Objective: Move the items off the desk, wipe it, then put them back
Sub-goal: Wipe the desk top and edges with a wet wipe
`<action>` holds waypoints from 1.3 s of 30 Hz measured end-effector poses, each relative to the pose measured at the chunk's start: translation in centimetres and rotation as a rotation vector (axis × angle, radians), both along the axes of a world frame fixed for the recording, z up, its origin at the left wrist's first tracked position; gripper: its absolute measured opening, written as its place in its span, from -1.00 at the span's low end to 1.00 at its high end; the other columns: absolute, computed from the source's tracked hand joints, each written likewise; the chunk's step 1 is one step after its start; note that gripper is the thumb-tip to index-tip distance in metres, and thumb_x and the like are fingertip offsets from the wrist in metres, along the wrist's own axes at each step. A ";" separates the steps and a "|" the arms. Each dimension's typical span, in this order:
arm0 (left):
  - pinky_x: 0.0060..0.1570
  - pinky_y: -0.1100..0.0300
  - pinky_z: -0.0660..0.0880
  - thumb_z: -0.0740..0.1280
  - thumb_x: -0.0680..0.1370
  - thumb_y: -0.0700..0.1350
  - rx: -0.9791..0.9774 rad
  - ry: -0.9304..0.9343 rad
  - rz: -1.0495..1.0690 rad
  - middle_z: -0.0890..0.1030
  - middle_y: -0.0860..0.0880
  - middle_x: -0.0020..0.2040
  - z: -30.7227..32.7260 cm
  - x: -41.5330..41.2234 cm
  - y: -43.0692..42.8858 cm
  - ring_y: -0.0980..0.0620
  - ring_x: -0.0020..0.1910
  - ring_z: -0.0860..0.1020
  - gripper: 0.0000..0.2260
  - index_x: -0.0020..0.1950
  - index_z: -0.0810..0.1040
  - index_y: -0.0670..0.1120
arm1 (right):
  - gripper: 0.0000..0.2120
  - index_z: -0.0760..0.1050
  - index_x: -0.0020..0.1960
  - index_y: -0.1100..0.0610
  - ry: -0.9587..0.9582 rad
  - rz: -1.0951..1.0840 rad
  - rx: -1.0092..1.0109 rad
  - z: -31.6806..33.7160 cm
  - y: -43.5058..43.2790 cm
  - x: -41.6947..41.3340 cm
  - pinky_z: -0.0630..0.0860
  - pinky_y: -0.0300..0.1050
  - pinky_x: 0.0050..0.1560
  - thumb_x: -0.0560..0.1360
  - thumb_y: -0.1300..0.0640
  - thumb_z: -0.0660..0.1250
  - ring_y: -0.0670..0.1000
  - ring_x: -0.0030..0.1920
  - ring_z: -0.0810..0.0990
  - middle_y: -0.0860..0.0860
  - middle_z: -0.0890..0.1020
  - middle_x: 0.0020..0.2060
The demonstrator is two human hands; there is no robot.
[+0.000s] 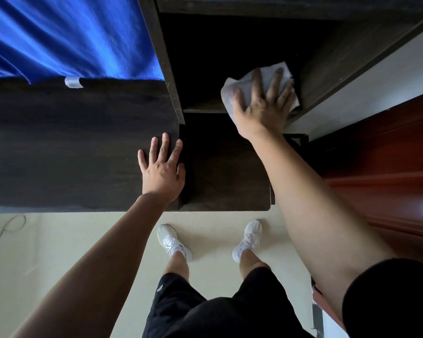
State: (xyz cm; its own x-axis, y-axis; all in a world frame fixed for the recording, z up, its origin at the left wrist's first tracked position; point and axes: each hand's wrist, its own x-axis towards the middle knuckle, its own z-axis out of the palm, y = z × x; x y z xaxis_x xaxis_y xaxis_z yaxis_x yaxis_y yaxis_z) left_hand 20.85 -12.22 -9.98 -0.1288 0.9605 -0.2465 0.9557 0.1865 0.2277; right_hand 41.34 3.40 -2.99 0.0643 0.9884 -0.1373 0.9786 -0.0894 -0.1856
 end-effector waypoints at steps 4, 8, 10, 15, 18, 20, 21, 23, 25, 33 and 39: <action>0.49 -0.30 -0.10 0.10 0.62 0.07 -0.008 0.010 -0.006 0.00 -0.05 0.63 0.0 0.1 0.0 -0.13 0.59 -0.08 -0.46 0.60 0.07 0.10 | -0.35 -0.03 0.64 -0.11 0.013 0.198 -0.014 -0.2 -1.4 -4.7 -0.22 0.23 0.57 0.62 -0.30 -0.04 0.32 0.60 -0.18 0.19 -0.12 0.63; 0.49 -0.29 -0.09 0.09 0.61 0.09 -0.005 0.020 -0.008 0.01 -0.05 0.63 -0.2 0.0 0.0 -0.13 0.59 -0.07 -0.46 0.60 0.07 0.11 | -0.36 0.02 0.64 -0.11 -0.024 0.334 -0.006 -0.4 -0.3 -8.6 -0.18 0.21 0.57 0.62 -0.26 0.03 0.30 0.61 -0.13 0.20 -0.07 0.63; 0.49 -0.28 -0.11 0.09 0.62 0.09 -0.006 0.022 -0.015 -0.01 -0.04 0.63 -0.3 0.0 0.0 -0.13 0.59 -0.08 -0.45 0.60 0.06 0.11 | -0.34 0.03 0.63 -0.12 -0.053 0.327 0.021 -0.4 0.2 -7.1 -0.15 0.19 0.57 0.60 -0.31 0.04 0.28 0.61 -0.09 0.19 -0.03 0.63; 0.49 -0.29 -0.12 0.10 0.63 0.09 -0.018 0.012 -0.030 -0.03 -0.04 0.63 0.1 -0.2 0.0 -0.13 0.59 -0.11 -0.45 0.60 0.03 0.11 | -0.32 -0.01 0.63 -0.16 -0.002 0.093 -0.021 -0.2 2.3 0.2 -0.18 0.25 0.57 0.58 -0.39 -0.04 0.27 0.61 -0.16 0.16 -0.10 0.63; 0.49 -0.28 -0.13 0.10 0.63 0.08 -0.037 0.000 -0.028 -0.06 -0.04 0.63 0.3 -0.2 0.0 -0.12 0.59 -0.14 -0.44 0.61 0.02 0.11 | -0.32 -0.01 0.63 -0.16 0.000 0.006 0.001 -0.6 0.1 1.1 -0.18 0.27 0.56 0.58 -0.38 -0.07 0.30 0.60 -0.16 0.16 -0.10 0.63; 0.50 -0.28 -0.14 0.11 0.62 0.08 -0.046 -0.005 -0.032 -0.08 -0.03 0.63 0.4 -0.2 0.1 -0.11 0.59 -0.15 -0.43 0.61 0.01 0.11 | -0.31 -0.02 0.63 -0.15 0.003 0.016 0.034 -0.9 -2.0 0.0 -0.19 0.30 0.55 0.58 -0.37 -0.03 0.34 0.59 -0.17 0.19 -0.08 0.63; 0.50 -0.28 -0.15 0.11 0.62 0.08 -0.048 -0.005 -0.036 -0.08 -0.03 0.63 0.4 -0.1 0.1 -0.11 0.59 -0.15 -0.43 0.61 0.01 0.12 | -0.30 -0.05 0.64 -0.14 -0.008 0.054 0.036 -1.0 -2.6 -0.8 -0.19 0.32 0.54 0.57 -0.35 0.01 0.37 0.58 -0.18 0.21 -0.09 0.62; 0.50 -0.28 -0.15 0.11 0.61 0.08 -0.049 -0.002 -0.035 -0.08 -0.02 0.63 0.2 -0.1 0.1 -0.11 0.59 -0.15 -0.43 0.61 0.00 0.12 | -0.24 -0.10 0.64 -0.12 -0.035 0.143 0.004 -1.1 -2.4 -2.8 -0.20 0.35 0.52 0.55 -0.31 0.11 0.41 0.57 -0.21 0.22 -0.15 0.62; 0.50 -0.28 -0.14 0.12 0.61 0.08 -0.041 0.002 -0.033 -0.08 -0.03 0.63 0.2 -0.2 0.1 -0.12 0.59 -0.14 -0.42 0.60 0.01 0.12 | -0.23 -0.08 0.64 -0.13 -0.031 0.204 -0.012 -0.8 -1.3 -4.4 -0.21 0.37 0.52 0.54 -0.29 0.14 0.42 0.56 -0.21 0.21 -0.16 0.62; 0.50 -0.27 -0.14 0.12 0.62 0.11 -0.067 -0.004 -0.063 -0.13 0.00 0.63 0.3 -0.9 0.3 -0.10 0.59 -0.18 -0.42 0.60 -0.04 0.15 | -0.24 0.00 0.63 -0.16 -0.044 0.137 0.010 -0.6 2.0 -0.7 -0.13 0.39 0.52 0.50 -0.37 0.08 0.42 0.57 -0.15 0.19 -0.08 0.63; 0.49 -0.26 -0.19 0.09 0.63 0.12 -0.109 -0.018 -0.074 -0.21 0.01 0.62 0.5 -0.9 0.4 -0.10 0.58 -0.24 -0.41 0.60 -0.11 0.15 | -0.25 -0.01 0.63 -0.14 -0.097 0.133 0.077 -1.3 -2.0 0.0 -0.10 0.32 0.56 0.52 -0.25 0.18 0.39 0.58 -0.10 0.19 -0.05 0.63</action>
State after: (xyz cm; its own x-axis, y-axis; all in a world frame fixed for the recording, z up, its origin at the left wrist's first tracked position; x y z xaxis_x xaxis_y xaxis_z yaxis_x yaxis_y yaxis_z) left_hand 19.93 -11.83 -9.48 -0.0531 0.9348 -0.3513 0.9638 0.1401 0.2270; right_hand 41.36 1.43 -4.32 -0.0587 0.9965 -0.0599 0.9945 0.0531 -0.0906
